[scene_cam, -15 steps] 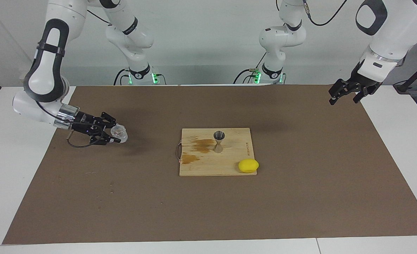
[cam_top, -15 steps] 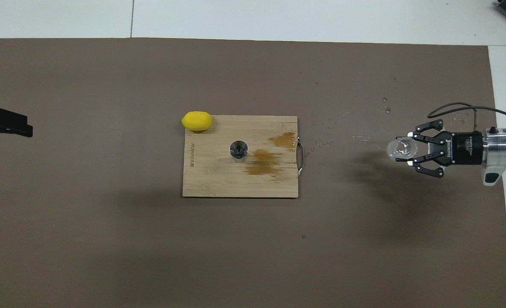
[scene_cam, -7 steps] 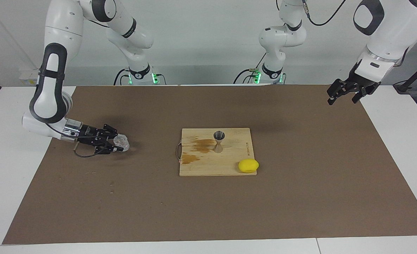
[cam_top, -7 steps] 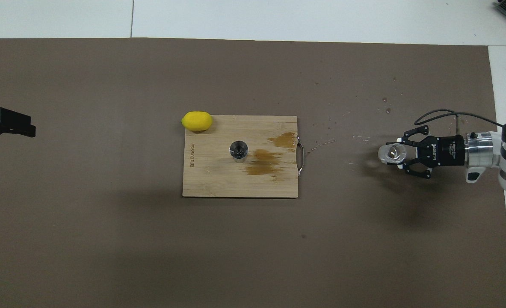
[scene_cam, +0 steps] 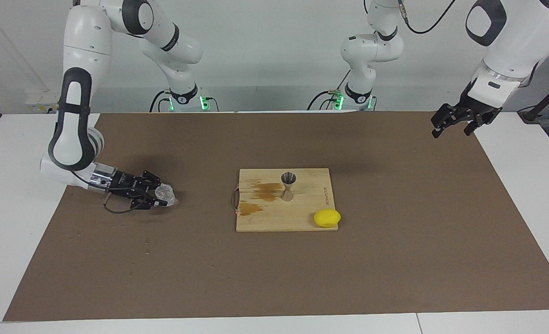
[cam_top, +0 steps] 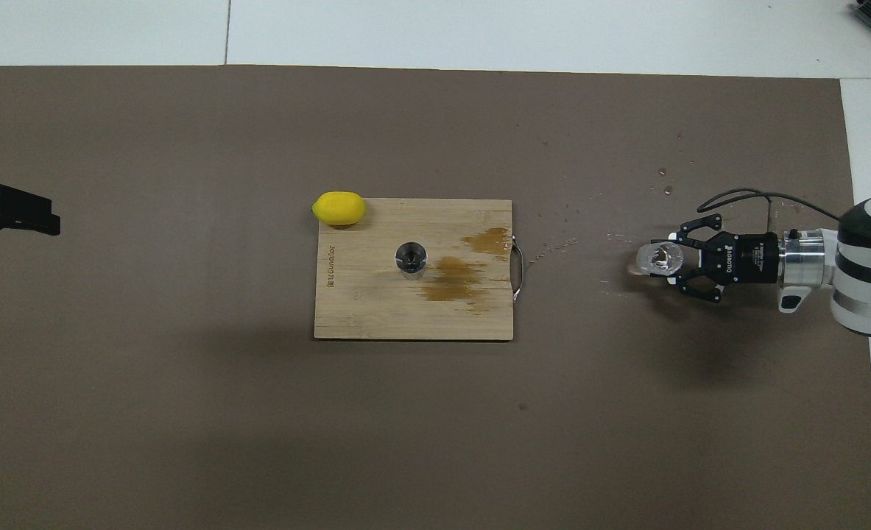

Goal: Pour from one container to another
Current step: 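Lower the glass onto the table and open the right gripper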

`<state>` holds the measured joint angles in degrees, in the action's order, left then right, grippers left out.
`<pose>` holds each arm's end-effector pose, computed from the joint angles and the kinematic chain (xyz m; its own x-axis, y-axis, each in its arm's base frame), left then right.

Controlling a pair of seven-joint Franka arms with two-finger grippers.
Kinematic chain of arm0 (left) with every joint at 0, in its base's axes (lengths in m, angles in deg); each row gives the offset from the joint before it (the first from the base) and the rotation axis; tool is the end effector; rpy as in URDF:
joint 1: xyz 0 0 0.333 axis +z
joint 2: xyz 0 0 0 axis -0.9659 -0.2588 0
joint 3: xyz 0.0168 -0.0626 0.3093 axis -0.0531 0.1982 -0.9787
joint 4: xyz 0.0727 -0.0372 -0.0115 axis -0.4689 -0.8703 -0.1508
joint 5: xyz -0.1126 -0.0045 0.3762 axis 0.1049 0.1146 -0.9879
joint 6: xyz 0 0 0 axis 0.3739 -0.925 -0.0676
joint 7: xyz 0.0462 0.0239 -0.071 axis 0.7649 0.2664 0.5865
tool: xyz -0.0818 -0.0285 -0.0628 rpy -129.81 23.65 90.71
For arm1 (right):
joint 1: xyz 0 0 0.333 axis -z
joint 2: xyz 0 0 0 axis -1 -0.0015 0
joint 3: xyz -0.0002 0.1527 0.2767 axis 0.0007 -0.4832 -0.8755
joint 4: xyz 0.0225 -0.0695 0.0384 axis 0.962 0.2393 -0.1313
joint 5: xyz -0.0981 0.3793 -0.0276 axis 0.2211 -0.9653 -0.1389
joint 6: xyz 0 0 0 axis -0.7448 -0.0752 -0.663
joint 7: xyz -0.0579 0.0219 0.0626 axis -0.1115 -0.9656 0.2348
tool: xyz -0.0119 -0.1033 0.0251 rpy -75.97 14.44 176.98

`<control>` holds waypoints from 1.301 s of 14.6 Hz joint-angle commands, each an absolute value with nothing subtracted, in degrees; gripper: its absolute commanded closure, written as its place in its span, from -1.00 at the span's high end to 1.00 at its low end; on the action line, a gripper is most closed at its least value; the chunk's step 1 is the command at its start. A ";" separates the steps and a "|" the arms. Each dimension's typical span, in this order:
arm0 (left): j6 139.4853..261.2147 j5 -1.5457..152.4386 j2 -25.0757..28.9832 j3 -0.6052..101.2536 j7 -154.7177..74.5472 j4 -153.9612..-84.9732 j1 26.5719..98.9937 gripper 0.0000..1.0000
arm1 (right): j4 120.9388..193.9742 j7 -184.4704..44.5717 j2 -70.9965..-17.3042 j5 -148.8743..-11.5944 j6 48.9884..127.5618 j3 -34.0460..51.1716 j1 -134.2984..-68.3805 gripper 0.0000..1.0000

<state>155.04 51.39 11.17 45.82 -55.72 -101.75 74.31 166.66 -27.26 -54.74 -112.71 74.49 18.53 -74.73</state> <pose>0.5625 0.0056 0.6104 0.9998 0.0115 0.0146 0.0112 -0.9997 0.0201 0.5680 -0.1048 0.2392 0.0705 -0.4910 -0.8683 -0.9932 0.0463 -0.1068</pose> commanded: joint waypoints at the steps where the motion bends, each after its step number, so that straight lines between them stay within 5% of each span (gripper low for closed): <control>1: 152.58 49.96 10.43 44.84 -54.83 -99.57 72.98 1.00 | 168.05 -29.43 -54.73 -114.60 76.40 18.22 -75.76 -1.00; 15: 152.67 49.87 10.61 44.92 -54.65 -99.57 72.89 1.00 | 168.84 -33.04 -55.97 -115.56 77.11 18.23 -76.64 -0.94; 19: 152.58 49.87 10.70 44.84 -54.65 -99.57 72.98 1.00 | 168.93 -33.04 -55.97 -115.56 77.11 18.31 -76.47 0.13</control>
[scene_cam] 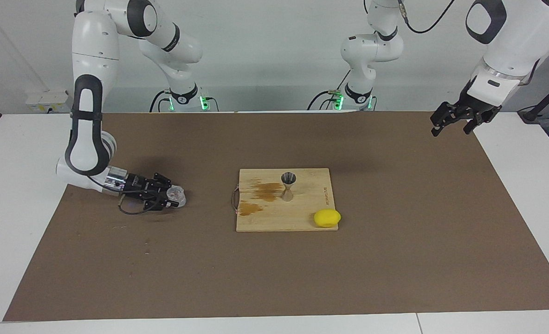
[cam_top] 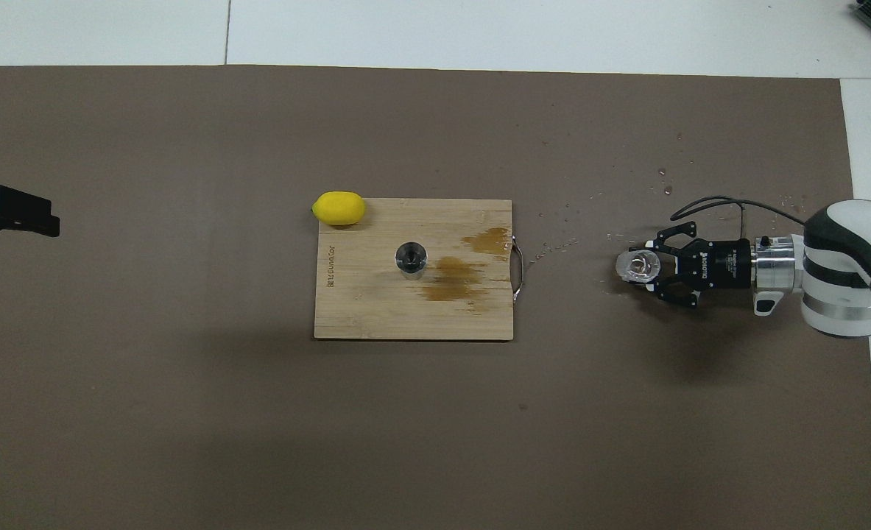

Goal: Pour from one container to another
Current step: 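Lower the glass onto the table and open the right gripper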

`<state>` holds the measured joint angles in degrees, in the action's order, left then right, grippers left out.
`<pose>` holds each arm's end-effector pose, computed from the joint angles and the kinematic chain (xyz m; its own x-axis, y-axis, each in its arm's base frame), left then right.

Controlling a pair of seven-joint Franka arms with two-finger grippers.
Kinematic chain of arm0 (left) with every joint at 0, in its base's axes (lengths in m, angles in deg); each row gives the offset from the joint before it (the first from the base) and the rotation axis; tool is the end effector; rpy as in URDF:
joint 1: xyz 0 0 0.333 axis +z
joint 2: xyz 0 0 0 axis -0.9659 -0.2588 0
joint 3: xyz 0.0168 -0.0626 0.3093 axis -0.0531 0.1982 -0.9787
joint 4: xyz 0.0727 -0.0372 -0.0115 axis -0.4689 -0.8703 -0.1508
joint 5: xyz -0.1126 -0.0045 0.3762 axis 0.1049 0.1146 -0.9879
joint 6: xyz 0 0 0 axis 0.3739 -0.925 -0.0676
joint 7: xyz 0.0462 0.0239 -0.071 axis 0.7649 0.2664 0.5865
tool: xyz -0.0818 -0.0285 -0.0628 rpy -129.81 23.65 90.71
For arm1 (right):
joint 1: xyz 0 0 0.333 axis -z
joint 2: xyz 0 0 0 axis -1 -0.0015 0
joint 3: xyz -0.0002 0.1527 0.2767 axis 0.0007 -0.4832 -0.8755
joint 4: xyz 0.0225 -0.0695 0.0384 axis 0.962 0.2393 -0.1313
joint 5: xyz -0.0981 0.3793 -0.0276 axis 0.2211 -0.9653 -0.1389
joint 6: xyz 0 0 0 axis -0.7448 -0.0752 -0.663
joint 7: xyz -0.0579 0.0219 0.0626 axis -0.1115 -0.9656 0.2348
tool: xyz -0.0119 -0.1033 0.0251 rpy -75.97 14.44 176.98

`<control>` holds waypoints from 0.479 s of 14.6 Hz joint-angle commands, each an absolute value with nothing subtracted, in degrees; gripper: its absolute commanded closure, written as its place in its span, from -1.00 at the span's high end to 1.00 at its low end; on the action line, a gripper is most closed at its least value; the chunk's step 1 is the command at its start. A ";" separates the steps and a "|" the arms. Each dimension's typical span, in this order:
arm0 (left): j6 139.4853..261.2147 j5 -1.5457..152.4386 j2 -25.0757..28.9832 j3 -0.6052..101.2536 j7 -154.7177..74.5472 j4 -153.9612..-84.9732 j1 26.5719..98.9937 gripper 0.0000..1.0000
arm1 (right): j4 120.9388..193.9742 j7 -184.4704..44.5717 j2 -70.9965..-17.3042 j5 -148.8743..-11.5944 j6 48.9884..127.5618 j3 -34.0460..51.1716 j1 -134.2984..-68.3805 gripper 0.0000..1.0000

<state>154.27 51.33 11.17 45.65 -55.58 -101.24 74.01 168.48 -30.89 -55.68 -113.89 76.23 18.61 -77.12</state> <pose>0.5614 0.0044 0.6134 0.9999 0.0114 0.0101 0.0112 -0.9998 0.0191 0.5625 -0.0820 0.2186 0.1064 -0.4911 -0.8646 -0.9919 0.0085 -0.1269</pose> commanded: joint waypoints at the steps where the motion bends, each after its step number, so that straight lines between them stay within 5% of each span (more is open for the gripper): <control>1: 152.58 49.87 10.61 44.84 -54.65 -99.57 72.98 1.00 | 168.93 -33.03 -55.97 -115.56 76.94 18.23 -76.29 0.68; 2: 152.58 49.87 10.69 44.84 -54.65 -99.57 72.98 1.00 | 168.75 -33.03 -55.88 -115.56 76.59 18.22 -76.20 1.00; 7: 152.58 49.87 10.70 44.84 -54.65 -99.57 72.98 1.00 | 168.23 -31.81 -54.57 -115.30 75.18 18.40 -76.38 1.00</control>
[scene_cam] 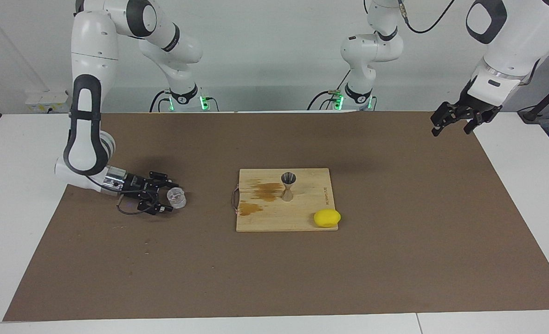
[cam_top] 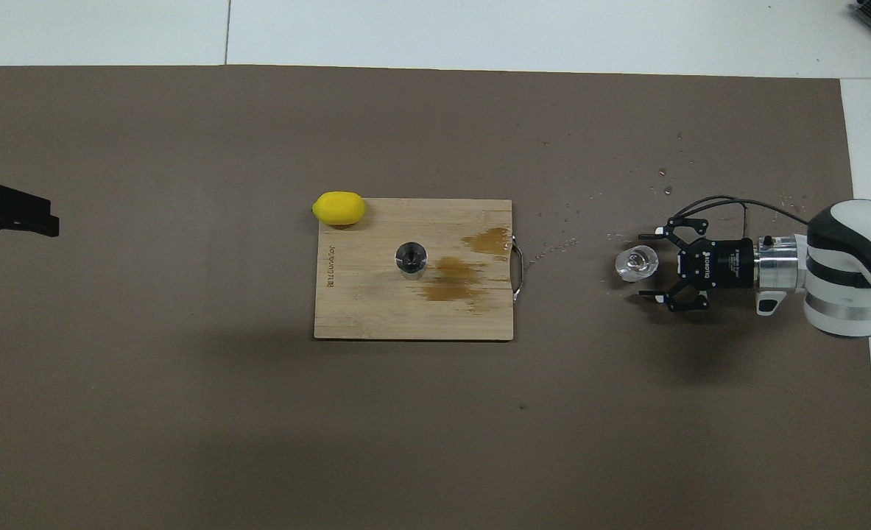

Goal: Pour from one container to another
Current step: 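Lower the glass onto the table and open the right gripper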

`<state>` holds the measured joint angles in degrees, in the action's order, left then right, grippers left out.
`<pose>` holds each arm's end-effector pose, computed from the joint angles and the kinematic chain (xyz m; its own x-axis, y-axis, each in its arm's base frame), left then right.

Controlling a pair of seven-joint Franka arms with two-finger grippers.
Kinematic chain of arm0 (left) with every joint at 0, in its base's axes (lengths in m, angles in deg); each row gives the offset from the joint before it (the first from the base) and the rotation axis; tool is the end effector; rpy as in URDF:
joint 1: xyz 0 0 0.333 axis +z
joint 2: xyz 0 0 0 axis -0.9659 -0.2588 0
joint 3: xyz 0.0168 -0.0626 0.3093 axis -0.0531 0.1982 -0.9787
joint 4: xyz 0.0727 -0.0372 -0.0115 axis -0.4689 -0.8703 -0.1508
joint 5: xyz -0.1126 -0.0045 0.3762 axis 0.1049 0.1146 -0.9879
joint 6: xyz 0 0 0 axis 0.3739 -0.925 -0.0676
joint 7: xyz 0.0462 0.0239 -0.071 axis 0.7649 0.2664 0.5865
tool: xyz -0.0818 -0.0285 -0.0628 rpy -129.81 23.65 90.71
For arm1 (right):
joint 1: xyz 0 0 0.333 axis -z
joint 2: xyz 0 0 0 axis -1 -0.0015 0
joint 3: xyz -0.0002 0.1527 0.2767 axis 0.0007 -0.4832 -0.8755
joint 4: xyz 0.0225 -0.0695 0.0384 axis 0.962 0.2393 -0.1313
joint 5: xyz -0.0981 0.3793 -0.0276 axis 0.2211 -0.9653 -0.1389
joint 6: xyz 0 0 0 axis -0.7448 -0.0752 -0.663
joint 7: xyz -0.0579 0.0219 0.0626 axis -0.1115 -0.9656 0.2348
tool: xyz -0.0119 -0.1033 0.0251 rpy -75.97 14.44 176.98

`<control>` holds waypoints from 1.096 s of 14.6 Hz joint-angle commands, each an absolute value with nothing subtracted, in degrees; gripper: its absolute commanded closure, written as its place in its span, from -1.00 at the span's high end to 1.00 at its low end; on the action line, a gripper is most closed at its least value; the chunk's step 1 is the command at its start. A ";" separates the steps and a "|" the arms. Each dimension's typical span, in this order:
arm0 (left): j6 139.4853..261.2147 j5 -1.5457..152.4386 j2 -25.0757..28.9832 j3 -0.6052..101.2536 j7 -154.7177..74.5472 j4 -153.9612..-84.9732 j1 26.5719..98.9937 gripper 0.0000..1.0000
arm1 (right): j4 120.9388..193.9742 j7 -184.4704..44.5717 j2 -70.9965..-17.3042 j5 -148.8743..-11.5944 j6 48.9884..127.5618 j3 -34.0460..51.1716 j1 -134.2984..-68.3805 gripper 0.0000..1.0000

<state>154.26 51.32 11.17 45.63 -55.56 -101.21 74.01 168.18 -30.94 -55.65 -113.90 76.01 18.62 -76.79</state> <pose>0.5614 0.0046 0.6137 0.9999 0.0120 0.0104 0.0118 -0.9998 0.0189 0.5636 -0.0853 0.2209 0.1094 -0.4902 -0.8647 -0.9911 0.0121 -0.1322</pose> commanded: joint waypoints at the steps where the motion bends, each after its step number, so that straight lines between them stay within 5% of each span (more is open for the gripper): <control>1: 152.58 49.87 10.70 44.84 -54.65 -99.57 72.98 1.00 | 168.23 -30.76 -53.17 -114.95 74.92 18.49 -76.47 1.00; 8: 152.67 49.87 10.61 44.84 -54.65 -99.57 73.07 1.00 | 167.18 -23.46 -42.01 -101.61 75.09 18.58 -78.22 1.00; 16: 152.85 49.87 10.61 44.84 -54.56 -99.57 72.98 1.00 | 160.68 -28.20 -37.16 -77.28 75.70 18.14 -82.43 1.00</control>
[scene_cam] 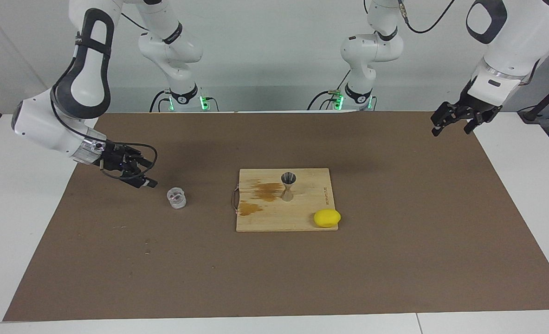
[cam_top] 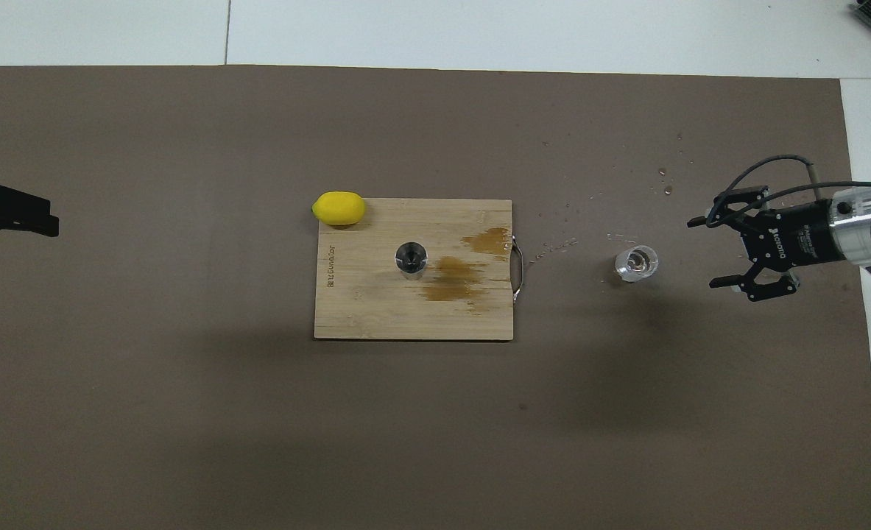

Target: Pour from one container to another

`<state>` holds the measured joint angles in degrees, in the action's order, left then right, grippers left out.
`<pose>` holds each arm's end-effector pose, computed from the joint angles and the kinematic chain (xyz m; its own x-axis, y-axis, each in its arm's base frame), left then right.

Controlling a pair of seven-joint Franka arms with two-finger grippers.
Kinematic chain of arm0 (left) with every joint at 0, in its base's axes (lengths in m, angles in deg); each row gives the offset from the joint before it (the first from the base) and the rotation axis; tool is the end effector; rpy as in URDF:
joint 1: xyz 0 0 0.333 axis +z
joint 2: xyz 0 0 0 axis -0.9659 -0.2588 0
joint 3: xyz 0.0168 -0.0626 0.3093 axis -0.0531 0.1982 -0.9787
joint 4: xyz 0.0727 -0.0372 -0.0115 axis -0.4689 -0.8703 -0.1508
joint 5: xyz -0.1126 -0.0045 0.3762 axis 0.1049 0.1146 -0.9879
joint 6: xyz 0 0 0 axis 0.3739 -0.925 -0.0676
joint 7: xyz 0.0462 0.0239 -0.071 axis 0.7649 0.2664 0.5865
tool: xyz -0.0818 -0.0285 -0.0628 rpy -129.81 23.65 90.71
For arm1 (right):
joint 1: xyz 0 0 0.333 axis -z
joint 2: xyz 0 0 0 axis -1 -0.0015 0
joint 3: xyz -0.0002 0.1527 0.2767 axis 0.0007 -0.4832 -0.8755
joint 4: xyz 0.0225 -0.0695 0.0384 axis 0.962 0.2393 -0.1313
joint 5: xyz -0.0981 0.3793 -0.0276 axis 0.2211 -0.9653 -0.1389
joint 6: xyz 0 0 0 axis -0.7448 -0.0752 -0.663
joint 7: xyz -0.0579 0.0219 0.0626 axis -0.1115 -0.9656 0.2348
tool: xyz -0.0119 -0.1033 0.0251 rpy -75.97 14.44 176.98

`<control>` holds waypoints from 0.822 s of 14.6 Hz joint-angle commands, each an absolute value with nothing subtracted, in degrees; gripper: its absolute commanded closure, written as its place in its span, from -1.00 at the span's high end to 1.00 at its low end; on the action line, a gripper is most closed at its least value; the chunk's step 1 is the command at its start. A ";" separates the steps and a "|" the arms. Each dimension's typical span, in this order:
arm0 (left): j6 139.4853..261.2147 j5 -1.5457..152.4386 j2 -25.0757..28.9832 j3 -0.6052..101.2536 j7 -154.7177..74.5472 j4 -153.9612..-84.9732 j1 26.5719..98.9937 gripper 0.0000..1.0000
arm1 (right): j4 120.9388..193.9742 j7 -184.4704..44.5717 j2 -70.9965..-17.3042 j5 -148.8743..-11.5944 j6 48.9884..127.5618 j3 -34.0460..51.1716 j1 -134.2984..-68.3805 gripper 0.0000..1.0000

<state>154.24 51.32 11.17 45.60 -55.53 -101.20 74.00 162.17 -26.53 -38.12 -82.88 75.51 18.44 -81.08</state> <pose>0.5614 0.0048 0.6137 0.9999 0.0129 0.0102 0.0127 -0.9997 0.0189 0.5764 -0.0707 0.4157 0.5021 -0.7133 -0.4891 -0.8637 -0.4421 -0.2419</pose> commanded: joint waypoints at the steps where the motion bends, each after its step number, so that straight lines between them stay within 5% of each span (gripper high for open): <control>1: 152.85 49.87 10.61 44.84 -54.56 -99.57 72.98 1.00 | 160.41 -28.29 -36.55 -73.33 75.97 18.14 -83.40 1.00; 12: 153.02 49.87 10.70 44.84 -54.12 -99.57 72.98 1.00 | 156.71 -42.53 -29.52 -52.38 77.30 16.73 -88.07 1.00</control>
